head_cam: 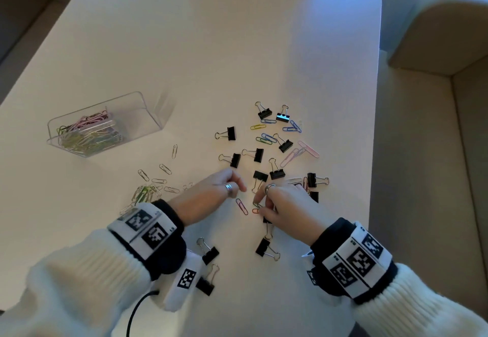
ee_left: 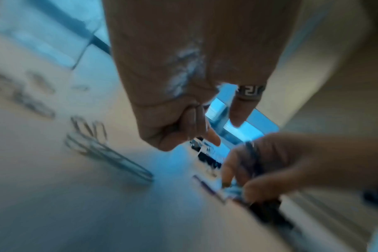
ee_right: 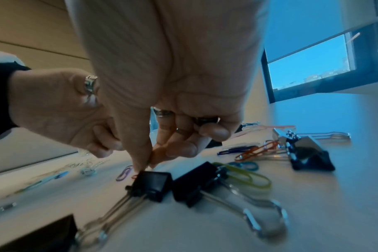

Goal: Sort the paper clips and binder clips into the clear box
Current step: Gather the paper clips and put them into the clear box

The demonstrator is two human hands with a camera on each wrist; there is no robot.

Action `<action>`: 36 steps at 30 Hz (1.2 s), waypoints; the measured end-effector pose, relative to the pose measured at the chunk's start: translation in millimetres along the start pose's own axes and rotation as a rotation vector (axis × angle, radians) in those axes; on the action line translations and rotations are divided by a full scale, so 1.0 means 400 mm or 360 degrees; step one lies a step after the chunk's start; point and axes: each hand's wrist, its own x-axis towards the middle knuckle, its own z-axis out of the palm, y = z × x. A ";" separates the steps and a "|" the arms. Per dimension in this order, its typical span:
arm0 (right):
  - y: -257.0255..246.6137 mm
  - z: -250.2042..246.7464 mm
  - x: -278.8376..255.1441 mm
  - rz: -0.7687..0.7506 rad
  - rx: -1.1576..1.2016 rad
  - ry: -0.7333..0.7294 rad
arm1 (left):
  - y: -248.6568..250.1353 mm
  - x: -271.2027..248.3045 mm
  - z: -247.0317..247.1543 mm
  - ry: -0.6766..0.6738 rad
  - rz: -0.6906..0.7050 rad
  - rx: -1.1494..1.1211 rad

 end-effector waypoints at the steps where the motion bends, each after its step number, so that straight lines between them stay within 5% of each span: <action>1: -0.004 0.002 -0.003 0.0006 -0.0021 0.0017 | -0.012 0.001 0.004 0.0049 0.0120 0.0366; 4: -0.010 0.005 -0.005 0.0010 -0.0080 0.0000 | -0.044 0.005 0.011 0.0133 0.0422 0.1163; 10: -0.014 0.008 0.000 0.0035 -0.0210 -0.0047 | -0.059 0.021 0.020 0.0234 0.0438 0.1357; 14: -0.021 0.018 -0.002 0.0024 -0.0375 0.0003 | -0.060 0.025 0.023 0.0096 0.0397 0.1505; 16: -0.024 0.027 -0.008 0.0037 -0.0454 0.0061 | -0.053 0.017 0.021 0.0056 0.0348 0.1043; 20: -0.022 0.021 -0.043 -0.0026 -0.0249 0.0297 | -0.025 -0.027 -0.008 -0.0100 0.0028 -0.0958; 22: -0.026 0.004 -0.071 -0.0075 0.0037 0.0389 | -0.008 -0.045 -0.022 -0.0294 0.0067 -0.1569; 27: -0.062 -0.023 -0.092 -0.0259 0.0587 0.0641 | 0.018 -0.030 -0.008 -0.0175 0.0110 -0.1774; 33: -0.100 -0.039 -0.065 -0.0407 0.0442 0.1036 | 0.032 -0.004 0.023 -0.0270 -0.0012 -0.1931; 36: -0.107 -0.042 -0.051 -0.0406 0.0057 0.1096 | 0.032 0.006 0.025 -0.0333 -0.0087 -0.2039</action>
